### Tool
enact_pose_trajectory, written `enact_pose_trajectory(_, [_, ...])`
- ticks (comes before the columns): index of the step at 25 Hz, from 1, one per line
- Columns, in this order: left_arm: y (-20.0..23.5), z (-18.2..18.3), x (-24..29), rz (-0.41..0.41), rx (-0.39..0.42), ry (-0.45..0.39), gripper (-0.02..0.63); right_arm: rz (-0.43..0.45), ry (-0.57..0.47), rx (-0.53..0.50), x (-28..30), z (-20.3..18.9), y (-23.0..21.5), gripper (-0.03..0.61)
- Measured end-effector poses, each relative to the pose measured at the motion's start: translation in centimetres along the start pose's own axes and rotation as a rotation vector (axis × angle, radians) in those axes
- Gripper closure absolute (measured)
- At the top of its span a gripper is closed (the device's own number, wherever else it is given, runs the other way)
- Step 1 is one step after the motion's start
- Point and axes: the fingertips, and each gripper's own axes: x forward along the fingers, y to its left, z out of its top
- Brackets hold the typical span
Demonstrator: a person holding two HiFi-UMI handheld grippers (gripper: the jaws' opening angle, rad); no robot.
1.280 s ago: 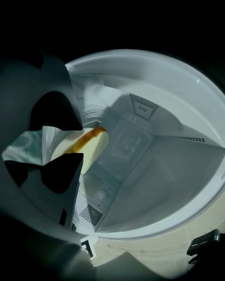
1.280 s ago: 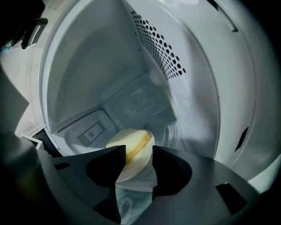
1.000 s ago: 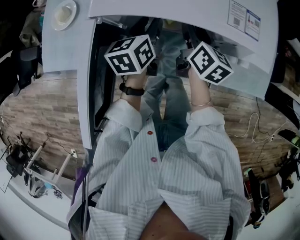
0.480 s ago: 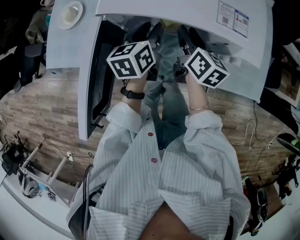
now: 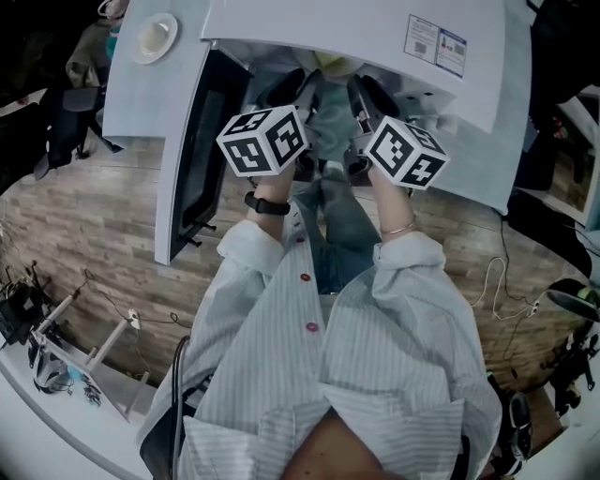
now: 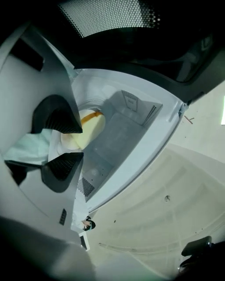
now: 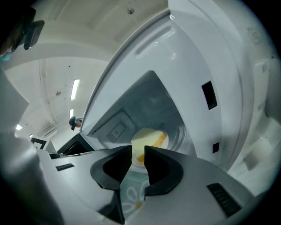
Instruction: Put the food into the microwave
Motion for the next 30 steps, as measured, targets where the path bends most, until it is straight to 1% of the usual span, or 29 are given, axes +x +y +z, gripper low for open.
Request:
enact_pose_trajectory(3, [-1.1,0.6,-0.9,-0.004,0.004,-0.010,0.480,0.022,0.007,-0.014,-0.9,0.5,0.7,0.485])
enact_pose_trajectory(5, [-1.9,1.1,-1.4,-0.018,0.007,-0.016,0.504,0.042,0.011,-0.026,-1.3,1.0,1.4,0.494])
enact_pose_trajectory(8, [-3.4,1.5,-2.2,-0.058,-0.003,-0.028,0.557,0.079,0.028,-0.050,-2.3,1.3,2.6,0.508])
enact_pose_trajectory(10, [-4.5,1.8,-2.8,-0.088,0.000,-0.031,0.570,0.106,0.035,-0.064,-3.0,1.5,3.5,0.514])
enact_pose_trajectory(14, [-6.8,3.0,-4.1,-0.146,0.031,-0.047,0.596,0.166,0.032,-0.084,-4.4,2.5,5.6,0.528])
enact_pose_trajectory(18, [-9.1,3.8,-5.3,-0.205,0.052,-0.060,0.600,0.220,0.032,-0.075,-5.7,3.4,7.3,0.534])
enact_pose_trajectory(22, [-10.9,3.6,-6.5,-0.263,0.041,-0.055,0.601,0.247,0.017,-0.093,-7.1,4.0,8.2,0.535])
enact_pose_trajectory(26, [-11.4,3.2,-7.5,-0.279,0.051,-0.049,0.604,0.245,-0.006,-0.094,-8.1,4.5,8.4,0.540])
enact_pose_trajectory(30, [-11.2,2.9,-7.4,-0.285,0.033,-0.034,0.604,0.235,-0.007,-0.086,-8.4,4.5,8.0,0.545])
